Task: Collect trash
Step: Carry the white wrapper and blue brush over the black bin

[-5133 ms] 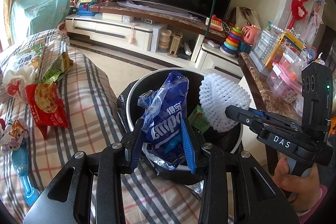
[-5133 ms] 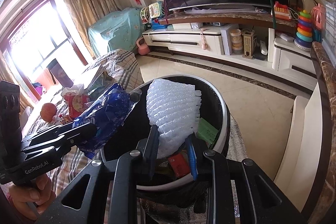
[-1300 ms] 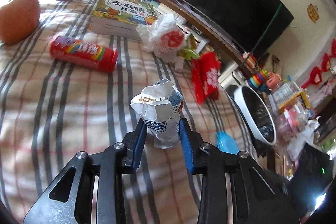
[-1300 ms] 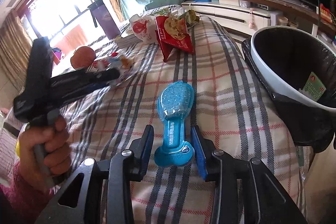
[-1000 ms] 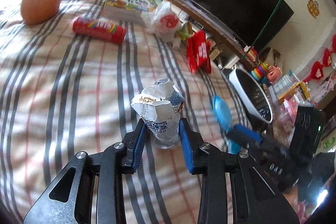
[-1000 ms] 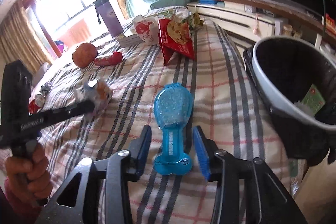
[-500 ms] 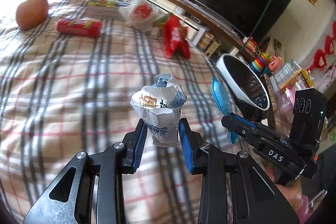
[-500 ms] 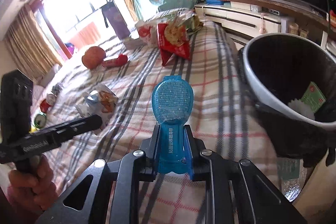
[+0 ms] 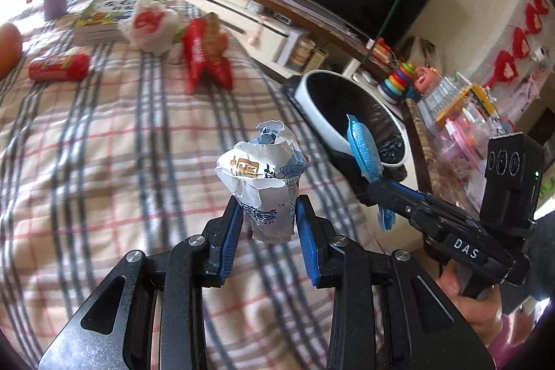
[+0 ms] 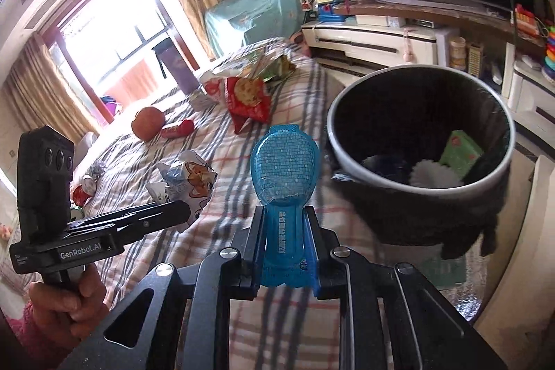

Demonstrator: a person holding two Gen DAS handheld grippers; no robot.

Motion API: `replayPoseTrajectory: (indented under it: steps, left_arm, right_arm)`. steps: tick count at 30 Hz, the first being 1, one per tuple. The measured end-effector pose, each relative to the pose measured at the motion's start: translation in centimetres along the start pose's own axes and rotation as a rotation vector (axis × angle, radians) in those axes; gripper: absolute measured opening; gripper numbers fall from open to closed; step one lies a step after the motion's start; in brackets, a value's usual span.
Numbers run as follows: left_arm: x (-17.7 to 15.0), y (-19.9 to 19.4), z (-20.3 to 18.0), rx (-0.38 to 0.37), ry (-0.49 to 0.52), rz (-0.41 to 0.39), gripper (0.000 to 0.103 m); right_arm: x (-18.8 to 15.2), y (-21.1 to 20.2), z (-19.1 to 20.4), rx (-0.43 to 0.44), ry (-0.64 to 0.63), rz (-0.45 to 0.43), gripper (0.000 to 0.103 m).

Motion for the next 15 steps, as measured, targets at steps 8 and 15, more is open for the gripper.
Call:
replayPoseTrajectory:
  steps: [8,15]
  left_arm:
    - [0.8,0.9,-2.5,-0.013,0.064,0.01,0.03]
    - [2.5,1.4,-4.8,-0.026,0.111,-0.007,0.03]
  right_arm:
    - [1.6,-1.4,-1.7,-0.028,0.013,-0.04,0.02]
    - [2.7,-2.4,-4.2,-0.061,0.038,-0.071,0.02]
Point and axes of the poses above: each gripper's, at about its wrist camera, not at the fingertips, and y roughly the way its jaws point, z to its left, x to its top, the point moved 10 cm from there along y, roughly the way its jaws point, and after that the axes turned 1 degree about x, right-handed, at the moved point
